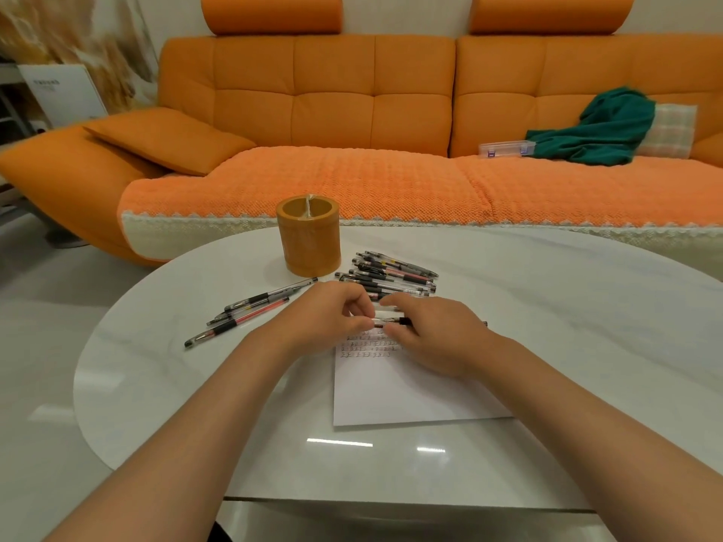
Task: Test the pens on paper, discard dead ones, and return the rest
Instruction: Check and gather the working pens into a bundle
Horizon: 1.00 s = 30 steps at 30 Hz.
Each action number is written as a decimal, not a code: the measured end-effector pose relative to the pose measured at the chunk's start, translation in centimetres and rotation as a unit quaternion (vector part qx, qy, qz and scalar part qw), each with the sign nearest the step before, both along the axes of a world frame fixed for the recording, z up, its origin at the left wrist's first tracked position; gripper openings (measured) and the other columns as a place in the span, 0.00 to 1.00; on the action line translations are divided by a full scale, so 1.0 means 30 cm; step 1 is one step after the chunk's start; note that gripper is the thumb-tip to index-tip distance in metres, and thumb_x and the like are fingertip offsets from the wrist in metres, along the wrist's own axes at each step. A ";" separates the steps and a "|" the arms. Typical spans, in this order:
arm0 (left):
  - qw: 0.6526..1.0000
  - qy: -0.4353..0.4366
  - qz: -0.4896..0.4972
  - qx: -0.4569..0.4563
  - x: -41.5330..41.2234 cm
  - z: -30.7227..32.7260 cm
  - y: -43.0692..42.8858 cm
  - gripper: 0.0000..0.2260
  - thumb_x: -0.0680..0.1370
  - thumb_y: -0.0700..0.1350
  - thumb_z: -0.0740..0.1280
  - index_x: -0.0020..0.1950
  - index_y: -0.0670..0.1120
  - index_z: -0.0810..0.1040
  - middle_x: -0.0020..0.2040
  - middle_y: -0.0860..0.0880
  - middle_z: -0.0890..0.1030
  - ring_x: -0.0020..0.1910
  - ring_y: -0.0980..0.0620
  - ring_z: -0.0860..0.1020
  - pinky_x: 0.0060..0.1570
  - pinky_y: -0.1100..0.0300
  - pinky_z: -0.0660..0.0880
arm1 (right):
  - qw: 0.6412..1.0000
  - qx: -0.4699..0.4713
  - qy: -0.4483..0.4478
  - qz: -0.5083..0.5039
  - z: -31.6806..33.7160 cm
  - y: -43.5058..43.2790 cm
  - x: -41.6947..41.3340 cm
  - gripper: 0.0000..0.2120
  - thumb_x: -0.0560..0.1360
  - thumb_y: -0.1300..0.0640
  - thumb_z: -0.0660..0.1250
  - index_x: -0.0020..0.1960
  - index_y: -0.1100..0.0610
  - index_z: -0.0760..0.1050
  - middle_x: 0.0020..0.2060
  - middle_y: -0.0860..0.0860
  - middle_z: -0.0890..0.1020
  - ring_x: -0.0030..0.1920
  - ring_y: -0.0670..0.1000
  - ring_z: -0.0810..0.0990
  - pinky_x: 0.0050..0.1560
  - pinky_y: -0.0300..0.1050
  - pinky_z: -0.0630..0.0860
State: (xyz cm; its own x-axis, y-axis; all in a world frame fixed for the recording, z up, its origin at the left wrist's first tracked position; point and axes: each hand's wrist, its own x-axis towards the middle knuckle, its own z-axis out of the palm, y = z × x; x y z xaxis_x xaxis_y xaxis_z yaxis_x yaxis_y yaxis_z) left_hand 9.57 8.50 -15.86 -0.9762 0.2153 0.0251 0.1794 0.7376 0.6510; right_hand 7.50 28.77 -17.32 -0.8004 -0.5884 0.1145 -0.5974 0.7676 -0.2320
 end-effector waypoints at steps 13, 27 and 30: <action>0.995 -0.039 0.007 -0.094 -0.005 -0.036 0.013 0.08 0.74 0.56 0.72 0.48 0.57 0.76 0.44 0.56 0.79 0.42 0.57 0.77 0.38 0.61 0.73 | 0.957 -0.207 -0.199 -0.023 0.042 0.022 -0.004 0.26 0.77 0.71 0.52 0.64 0.50 0.78 0.51 0.46 0.77 0.46 0.44 0.76 0.45 0.37 0.72; 0.992 -0.054 0.011 -0.111 -0.023 -0.051 0.008 0.12 0.73 0.57 0.74 0.52 0.57 0.76 0.45 0.57 0.77 0.43 0.59 0.75 0.38 0.62 0.69 | 0.862 -0.397 -0.314 -0.032 0.011 0.014 0.050 0.08 0.74 0.73 0.61 0.47 0.65 0.77 0.32 0.59 0.80 0.28 0.52 0.79 0.25 0.36 0.70; 0.992 -0.059 0.016 -0.112 -0.028 -0.056 0.012 0.12 0.72 0.57 0.74 0.51 0.57 0.76 0.45 0.58 0.76 0.42 0.59 0.74 0.37 0.61 0.69 | 0.873 -0.379 -0.303 -0.037 0.007 0.018 0.052 0.02 0.72 0.74 0.64 0.44 0.69 0.74 0.27 0.61 0.78 0.22 0.49 0.74 0.24 0.36 0.69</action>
State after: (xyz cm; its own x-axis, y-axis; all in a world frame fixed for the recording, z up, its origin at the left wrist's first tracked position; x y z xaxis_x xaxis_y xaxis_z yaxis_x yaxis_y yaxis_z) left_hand 8.73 8.86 -17.55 -0.9759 0.1717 -0.1343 0.0866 0.8706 0.4844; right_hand 9.06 29.31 -17.11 -0.8819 -0.4714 -0.0099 -0.1430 0.2875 -0.9470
